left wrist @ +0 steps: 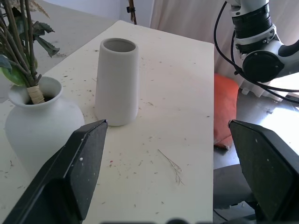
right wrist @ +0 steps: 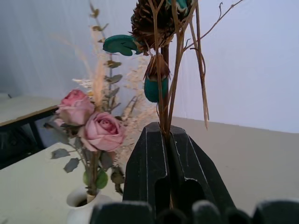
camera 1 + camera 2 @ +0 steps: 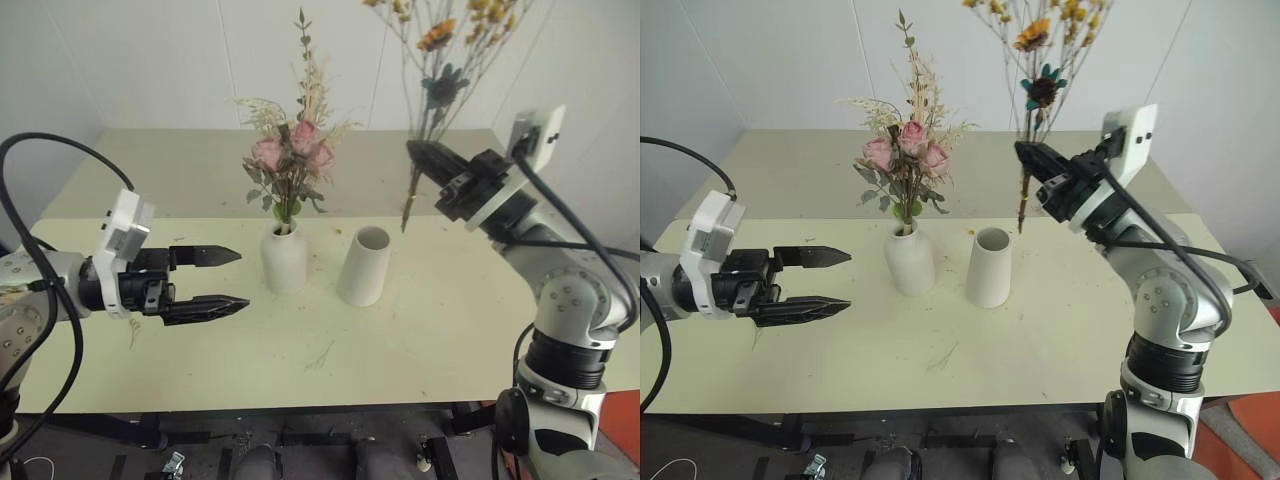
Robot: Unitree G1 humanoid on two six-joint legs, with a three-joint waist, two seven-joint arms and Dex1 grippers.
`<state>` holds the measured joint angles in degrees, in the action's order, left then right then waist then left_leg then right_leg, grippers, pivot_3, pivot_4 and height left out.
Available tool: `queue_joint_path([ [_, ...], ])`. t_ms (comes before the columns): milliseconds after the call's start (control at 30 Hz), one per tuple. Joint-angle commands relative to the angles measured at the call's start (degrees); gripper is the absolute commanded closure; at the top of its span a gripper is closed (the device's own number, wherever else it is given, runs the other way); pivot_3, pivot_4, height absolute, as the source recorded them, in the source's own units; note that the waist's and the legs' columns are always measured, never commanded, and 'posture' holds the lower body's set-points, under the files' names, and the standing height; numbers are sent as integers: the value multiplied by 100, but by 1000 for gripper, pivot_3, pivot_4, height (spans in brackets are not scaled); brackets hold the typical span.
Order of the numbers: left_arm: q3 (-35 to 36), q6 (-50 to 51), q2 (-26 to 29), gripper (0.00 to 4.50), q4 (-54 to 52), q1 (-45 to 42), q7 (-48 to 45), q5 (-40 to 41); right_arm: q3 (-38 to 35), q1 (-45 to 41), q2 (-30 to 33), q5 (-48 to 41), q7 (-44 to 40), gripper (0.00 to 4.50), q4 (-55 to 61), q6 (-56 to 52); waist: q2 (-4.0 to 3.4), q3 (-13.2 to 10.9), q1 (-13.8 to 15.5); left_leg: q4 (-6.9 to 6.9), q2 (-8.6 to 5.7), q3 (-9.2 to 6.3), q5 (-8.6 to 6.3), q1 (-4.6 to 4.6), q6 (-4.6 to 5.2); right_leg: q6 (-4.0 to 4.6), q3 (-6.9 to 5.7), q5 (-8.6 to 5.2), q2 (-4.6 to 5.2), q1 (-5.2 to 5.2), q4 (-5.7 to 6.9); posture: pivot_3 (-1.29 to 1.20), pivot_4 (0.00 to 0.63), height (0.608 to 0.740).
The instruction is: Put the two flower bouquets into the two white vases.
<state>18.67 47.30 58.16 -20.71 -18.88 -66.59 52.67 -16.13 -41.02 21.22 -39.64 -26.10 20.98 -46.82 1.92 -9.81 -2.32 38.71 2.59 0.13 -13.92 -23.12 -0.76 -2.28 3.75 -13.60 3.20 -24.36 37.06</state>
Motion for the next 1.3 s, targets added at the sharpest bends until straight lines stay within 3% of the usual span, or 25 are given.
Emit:
queue_joint_path([
  [33, -11, -123, 75, 0, -44, -124, -49, -24, 124, -71, -126, -134, 51, 4439, 239, 297, 0, 0, -10, 0, 0, 0, 0, -1, 0, 0, 0, 0, 0, 0, 0, 0, 150, 740],
  [367, 18, -114, 97, 0, -62, -97, -67, -22, 709, 22, -291, 410, -44, 4439, -385, 975, -1, -1, -10, 0, 0, 0, 0, -1, 0, 0, -1, 0, 0, -2, 0, 0, 150, 740],
  [567, 96, -83, 140, 0, -108, -31, -52, 10, 982, 608, -350, 719, -172, 4439, -534, 1391, -1, -1, -9, -2, 0, 0, 0, -3, 0, 0, -1, 0, 1, -2, -2, 0, 150, 740],
  [667, 111, -75, 158, 0, -119, -17, -46, 21, 1035, 890, -391, 805, -190, 3725, -509, 1576, -1, -1, -11, -2, 0, 0, 0, -2, 0, 0, -1, 0, 0, -2, -1, 0, 150, 740],
  [867, 127, -63, 198, 0, -114, -9, -59, 30, 926, 1522, -222, 826, -205, 1802, -102, 1700, -1, -1, -1, -4, 0, 0, 0, -3, 0, 0, -1, -1, 0, -2, -3, 0, 150, 740],
  [1033, 126, -62, 218, 0, -116, -2, -57, 38, 712, 2254, 420, 596, -708, 20, 442, 1521, -1, -1, 16, -4, 0, -1, 0, -1, 0, 0, -2, -2, 0, -1, -3, 0, 150, 740],
  [1300, 160, -86, 190, 0, -112, 77, -19, 20, 197, 2615, 1618, 173, -1479, 20, 547, 1367, -1, -1, -18, -5, 2, 2, 0, 17, 0, 2, 3, -2, -4, 11, -1, 0, 150, 740],
])
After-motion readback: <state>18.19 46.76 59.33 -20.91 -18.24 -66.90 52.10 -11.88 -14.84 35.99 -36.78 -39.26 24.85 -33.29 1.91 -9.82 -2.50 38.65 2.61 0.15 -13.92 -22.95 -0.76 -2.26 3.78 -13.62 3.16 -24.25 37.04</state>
